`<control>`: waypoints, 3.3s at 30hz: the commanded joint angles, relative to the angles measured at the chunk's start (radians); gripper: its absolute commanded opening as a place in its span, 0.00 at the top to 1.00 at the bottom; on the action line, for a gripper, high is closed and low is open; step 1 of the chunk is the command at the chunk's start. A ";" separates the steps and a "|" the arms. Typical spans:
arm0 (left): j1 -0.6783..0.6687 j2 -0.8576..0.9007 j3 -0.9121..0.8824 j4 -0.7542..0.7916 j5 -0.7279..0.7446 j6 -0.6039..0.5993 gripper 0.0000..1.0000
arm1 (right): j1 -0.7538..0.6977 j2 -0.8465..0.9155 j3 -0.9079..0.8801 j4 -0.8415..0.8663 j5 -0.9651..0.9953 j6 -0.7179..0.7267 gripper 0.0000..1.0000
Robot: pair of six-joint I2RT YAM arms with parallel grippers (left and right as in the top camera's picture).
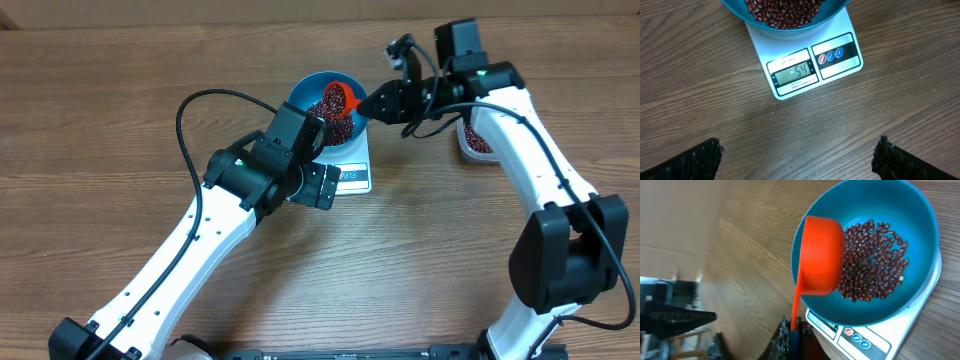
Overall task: Scoop item into bowl and weigh 150g on scale
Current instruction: 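Tip the scoop with the right gripper to pour beans into the bowl, then move the empty scoop back right to the bean tub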
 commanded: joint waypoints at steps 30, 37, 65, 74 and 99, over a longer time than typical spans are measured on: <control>0.001 -0.008 -0.006 0.002 -0.010 0.014 0.01 | 0.095 -0.081 0.046 -0.023 0.296 -0.100 0.96; 0.001 -0.008 -0.006 0.002 -0.010 0.014 0.01 | 0.126 -0.117 0.046 -0.026 0.319 -0.210 0.96; 0.001 -0.008 -0.006 0.002 -0.010 0.014 0.01 | 0.282 -0.129 0.046 -0.044 0.734 -0.268 0.97; 0.001 -0.008 -0.006 0.002 -0.010 0.014 0.00 | 0.341 -0.129 0.046 -0.034 0.834 -0.323 0.97; 0.001 -0.008 -0.006 0.002 -0.010 0.014 0.01 | 0.286 -0.174 0.046 -0.040 0.752 -0.245 0.96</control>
